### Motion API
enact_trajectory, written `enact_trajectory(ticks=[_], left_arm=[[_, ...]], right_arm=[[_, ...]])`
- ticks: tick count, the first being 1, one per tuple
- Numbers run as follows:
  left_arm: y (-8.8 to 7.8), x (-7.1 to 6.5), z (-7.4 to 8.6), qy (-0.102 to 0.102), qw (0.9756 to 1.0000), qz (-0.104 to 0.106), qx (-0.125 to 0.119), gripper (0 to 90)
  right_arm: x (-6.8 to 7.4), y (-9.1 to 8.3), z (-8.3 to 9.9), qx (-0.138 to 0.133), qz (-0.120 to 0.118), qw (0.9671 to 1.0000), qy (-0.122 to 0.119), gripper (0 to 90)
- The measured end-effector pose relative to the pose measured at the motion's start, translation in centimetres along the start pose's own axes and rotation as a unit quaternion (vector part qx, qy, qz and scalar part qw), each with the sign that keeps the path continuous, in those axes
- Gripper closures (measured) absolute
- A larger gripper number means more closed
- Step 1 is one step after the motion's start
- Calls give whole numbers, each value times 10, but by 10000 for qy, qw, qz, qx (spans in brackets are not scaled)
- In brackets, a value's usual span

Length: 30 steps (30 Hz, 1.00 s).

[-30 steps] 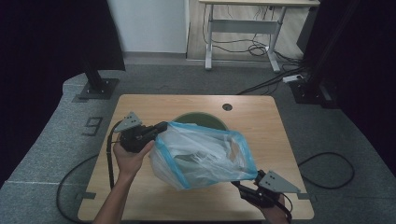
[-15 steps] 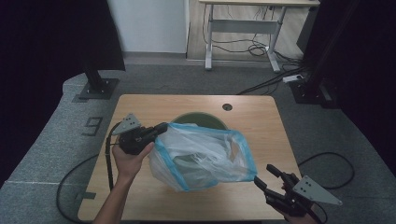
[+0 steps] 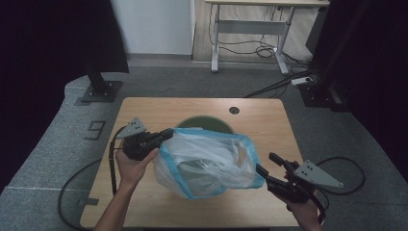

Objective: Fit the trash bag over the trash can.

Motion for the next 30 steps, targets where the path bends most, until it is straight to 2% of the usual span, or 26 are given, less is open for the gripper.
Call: enact_trajectory(ticks=[5,9,13,19,20,23,25,27,30], left_arm=[[0,0,0,0,10000,4,18,897],[0,0,1,-15,10000,16,21,897],[-1,2,5,-21,10000,15,39,897],[-1,3,7,-35,10000,19,23,897],[-1,3,6,-27,10000,18,20,897],[-1,3,6,-20,10000,13,10,897],[-2,3,6,-15,10000,6,3,897],[-3,4,6,-8,10000,-8,-16,897],[-4,6,5,-6,10000,-28,-26,897]], right_arm=[[1,14,-11,107,-19,9999,-31,375],[-1,30,-14,322,61,9994,101,367],[-5,41,-9,482,134,9985,241,365],[-10,52,1,707,54,9963,478,389],[-9,53,1,729,22,9962,476,407],[-6,56,3,846,-55,9959,328,561],[-5,58,6,944,31,9953,221,719],[-5,59,7,973,158,9951,105,815],[-8,60,5,901,257,9956,84,869]])
Point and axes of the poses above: each handheld gripper's, and its own axes: y roughly forward along the jaws, z roughly out of its underside, x roughly to its left, the point moved 5 cm from there along y, roughly forward along the jaws, and after that the axes turned 9 degrees about x, right-handed, at the moved point
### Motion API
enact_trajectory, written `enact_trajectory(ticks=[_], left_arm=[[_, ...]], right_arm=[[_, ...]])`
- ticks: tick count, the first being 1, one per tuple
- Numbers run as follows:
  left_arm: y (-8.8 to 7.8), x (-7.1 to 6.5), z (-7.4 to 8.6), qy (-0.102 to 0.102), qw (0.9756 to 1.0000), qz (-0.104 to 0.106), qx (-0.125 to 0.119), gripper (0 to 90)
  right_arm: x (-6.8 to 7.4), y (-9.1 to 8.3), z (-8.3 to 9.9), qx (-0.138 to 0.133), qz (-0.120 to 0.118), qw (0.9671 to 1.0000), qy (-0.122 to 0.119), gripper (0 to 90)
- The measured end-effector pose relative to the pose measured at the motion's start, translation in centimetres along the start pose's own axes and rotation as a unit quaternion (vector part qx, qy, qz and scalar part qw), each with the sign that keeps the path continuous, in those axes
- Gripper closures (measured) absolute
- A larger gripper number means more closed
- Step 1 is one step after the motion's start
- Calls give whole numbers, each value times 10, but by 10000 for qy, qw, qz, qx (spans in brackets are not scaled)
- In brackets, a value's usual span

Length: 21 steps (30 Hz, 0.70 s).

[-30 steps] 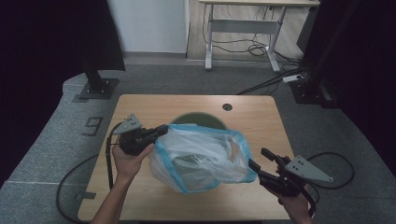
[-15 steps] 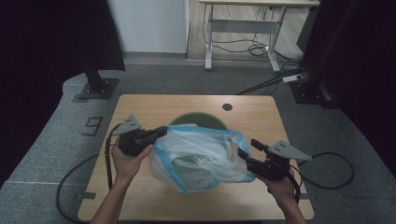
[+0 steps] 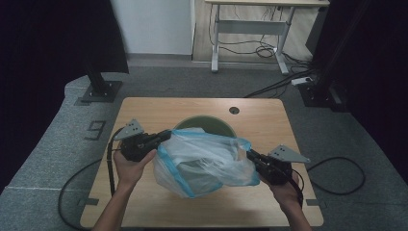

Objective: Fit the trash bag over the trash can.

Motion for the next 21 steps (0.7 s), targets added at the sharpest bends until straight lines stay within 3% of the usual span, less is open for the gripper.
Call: enact_trajectory(ticks=[5,9,11,21], left_arm=[[0,7,-2,-25,10000,-22,-54,897],[-1,13,-2,-36,10000,-81,-40,897],[-2,18,-2,-42,9999,-125,0,897],[9,42,1,-110,9989,-313,319,897]], right_arm=[[-6,3,-14,-162,224,9996,-39,876],[-7,13,-26,-132,469,9984,-273,876],[-9,20,-30,-133,472,9984,-296,876],[-28,53,-38,-71,597,9981,-150,876]])
Point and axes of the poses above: each handheld gripper's, and its own axes: y roughly forward along the jaws, z roughly out of its underside, x roughly to its left, the point moved 5 cm from there along y, roughly forward along the jaws, and after that the axes turned 9 degrees about x, right-handed, at the moved point
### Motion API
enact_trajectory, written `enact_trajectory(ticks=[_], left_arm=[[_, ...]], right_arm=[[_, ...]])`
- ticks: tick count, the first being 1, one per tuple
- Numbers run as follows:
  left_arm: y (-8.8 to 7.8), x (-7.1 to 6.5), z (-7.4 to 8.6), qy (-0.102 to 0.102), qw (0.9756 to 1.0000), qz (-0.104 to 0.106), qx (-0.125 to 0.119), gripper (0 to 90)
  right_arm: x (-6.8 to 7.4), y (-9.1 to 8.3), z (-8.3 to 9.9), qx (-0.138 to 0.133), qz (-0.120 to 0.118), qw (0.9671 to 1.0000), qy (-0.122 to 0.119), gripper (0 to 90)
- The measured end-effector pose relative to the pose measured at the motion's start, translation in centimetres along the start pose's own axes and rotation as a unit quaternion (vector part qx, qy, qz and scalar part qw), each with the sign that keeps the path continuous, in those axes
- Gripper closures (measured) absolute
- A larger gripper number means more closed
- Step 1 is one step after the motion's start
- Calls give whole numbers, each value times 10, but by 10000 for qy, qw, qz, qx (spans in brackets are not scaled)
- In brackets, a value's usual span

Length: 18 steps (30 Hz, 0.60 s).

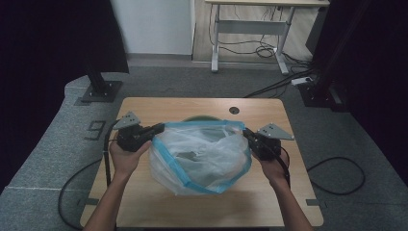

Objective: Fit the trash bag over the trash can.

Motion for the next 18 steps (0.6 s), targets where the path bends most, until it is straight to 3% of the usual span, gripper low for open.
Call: enact_trajectory(ticks=[5,18], left_arm=[[7,13,3,-66,9999,-83,83,897],[35,36,10,-266,9991,-122,319,897]], right_arm=[[-6,15,0,54,65,9999,81,875],[-7,52,7,286,-48,9995,160,871]])
Point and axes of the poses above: each handheld gripper's, and its own axes: y roughly forward along the jaws, z roughly out of its underside, x roughly to its left, the point moved 5 cm from there along y, roughly forward along the jaws, and after that the axes turned 9 degrees about x, right-handed, at the moved point
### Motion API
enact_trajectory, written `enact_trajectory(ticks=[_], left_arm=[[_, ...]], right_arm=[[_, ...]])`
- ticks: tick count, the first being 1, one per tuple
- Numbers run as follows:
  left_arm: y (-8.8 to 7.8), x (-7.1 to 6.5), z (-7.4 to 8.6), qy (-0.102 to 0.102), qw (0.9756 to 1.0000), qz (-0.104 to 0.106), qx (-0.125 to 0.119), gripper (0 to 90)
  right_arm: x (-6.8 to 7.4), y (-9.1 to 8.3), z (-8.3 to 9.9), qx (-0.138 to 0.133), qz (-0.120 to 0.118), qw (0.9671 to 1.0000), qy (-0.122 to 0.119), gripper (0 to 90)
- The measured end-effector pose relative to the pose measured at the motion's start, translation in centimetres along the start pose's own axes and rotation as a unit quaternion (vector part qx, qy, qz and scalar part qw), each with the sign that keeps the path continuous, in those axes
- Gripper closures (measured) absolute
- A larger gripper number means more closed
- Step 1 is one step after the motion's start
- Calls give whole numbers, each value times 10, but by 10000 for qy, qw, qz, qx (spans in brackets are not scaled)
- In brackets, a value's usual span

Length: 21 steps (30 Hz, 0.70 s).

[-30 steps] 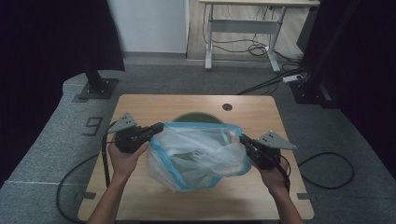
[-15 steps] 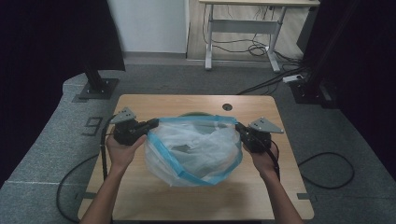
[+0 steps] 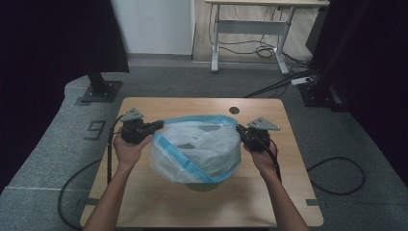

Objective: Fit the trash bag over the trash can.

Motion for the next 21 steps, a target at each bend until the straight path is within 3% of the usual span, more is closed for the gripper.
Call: enact_trajectory(ticks=[10,14,21], left_arm=[[18,2,8,-159,9995,187,176,897],[25,2,10,-300,9988,268,278,896],[33,6,10,-547,9973,355,336,897]], right_arm=[[3,13,7,90,-257,9995,186,873],[3,17,9,162,-423,9983,375,875],[1,21,9,363,-436,9974,451,875]])
Point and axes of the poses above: each handheld gripper's, and its own axes: y roughly forward along the jaws, z roughly out of its underside, x roughly to its left, the point moved 5 cm from there along y, roughly forward along the jaws, and after that the axes turned 9 degrees about x, right-handed, at the moved point
